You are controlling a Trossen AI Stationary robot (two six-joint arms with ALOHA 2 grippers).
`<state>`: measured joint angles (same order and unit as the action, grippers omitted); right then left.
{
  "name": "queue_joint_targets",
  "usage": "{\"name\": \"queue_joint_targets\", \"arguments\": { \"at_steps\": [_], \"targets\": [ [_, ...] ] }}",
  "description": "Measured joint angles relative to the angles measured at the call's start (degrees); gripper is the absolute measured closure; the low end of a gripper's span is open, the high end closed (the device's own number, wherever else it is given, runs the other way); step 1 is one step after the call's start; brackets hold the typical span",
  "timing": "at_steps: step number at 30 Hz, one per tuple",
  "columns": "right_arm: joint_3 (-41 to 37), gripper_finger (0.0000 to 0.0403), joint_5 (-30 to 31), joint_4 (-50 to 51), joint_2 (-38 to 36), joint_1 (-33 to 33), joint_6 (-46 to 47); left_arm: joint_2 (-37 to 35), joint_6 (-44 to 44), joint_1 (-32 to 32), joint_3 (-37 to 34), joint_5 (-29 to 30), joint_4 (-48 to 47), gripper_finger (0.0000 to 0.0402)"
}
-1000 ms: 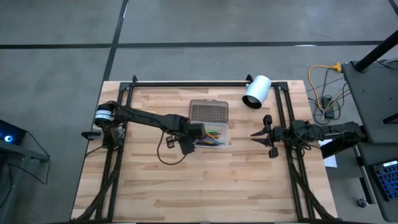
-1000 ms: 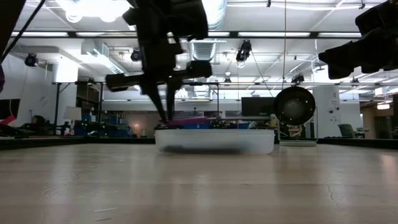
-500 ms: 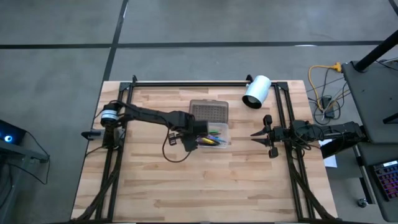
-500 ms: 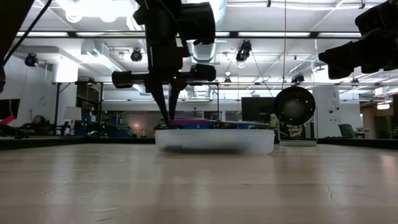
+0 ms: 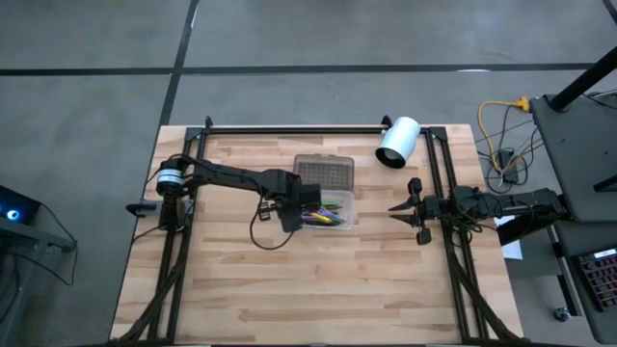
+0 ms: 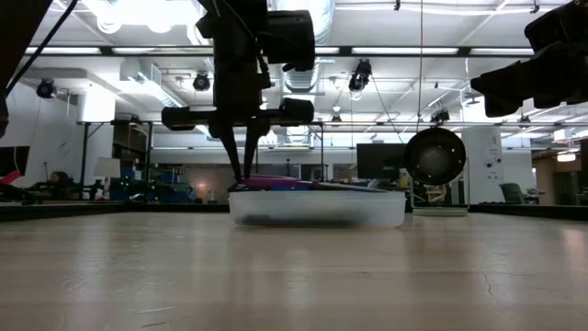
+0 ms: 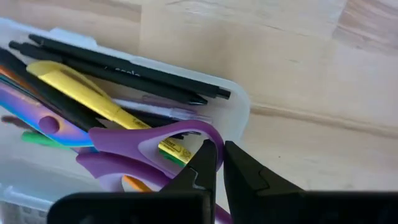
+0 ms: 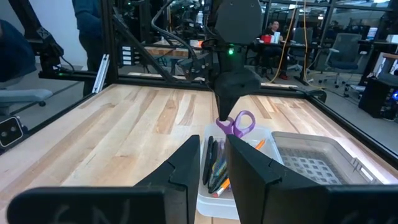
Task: Pick & place school supplies into a supply box
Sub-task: Put the purple scissors into the white and black supply box
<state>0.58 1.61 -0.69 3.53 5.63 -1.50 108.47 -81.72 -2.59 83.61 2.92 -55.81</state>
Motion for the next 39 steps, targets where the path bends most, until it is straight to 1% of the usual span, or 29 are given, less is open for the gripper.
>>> {"name": "queue_joint_targets", "arguments": {
  "at_steps": [8,11,22,28,39],
  "targets": [
    [-0.01,0.0335,0.00,0.00,0.00,0.00,0.00,0.00,-9.30,-0.05,0.00,0.00,-0.15,0.0401],
    [0.00,0.0335,0.00,0.00,0.00,0.00,0.00,0.16,-11.56,-0.04,-0.01,0.00,0.22,0.0401],
    [0.00,0.0335,0.00,0.00,0.00,-0.02,0.00,0.22,-12.32,-0.11,-0.02,0.01,1.87,0.0401],
    [0.00,0.0335,0.00,0.00,0.00,-0.01,0.00,0.83,-12.32,-0.62,-0.02,1.19,2.93,0.0401],
    [0.00,0.0335,-0.02,0.00,0.00,0.00,0.00,1.51,-11.41,-0.94,-0.09,1.82,5.70,0.0379]
  ]
}}
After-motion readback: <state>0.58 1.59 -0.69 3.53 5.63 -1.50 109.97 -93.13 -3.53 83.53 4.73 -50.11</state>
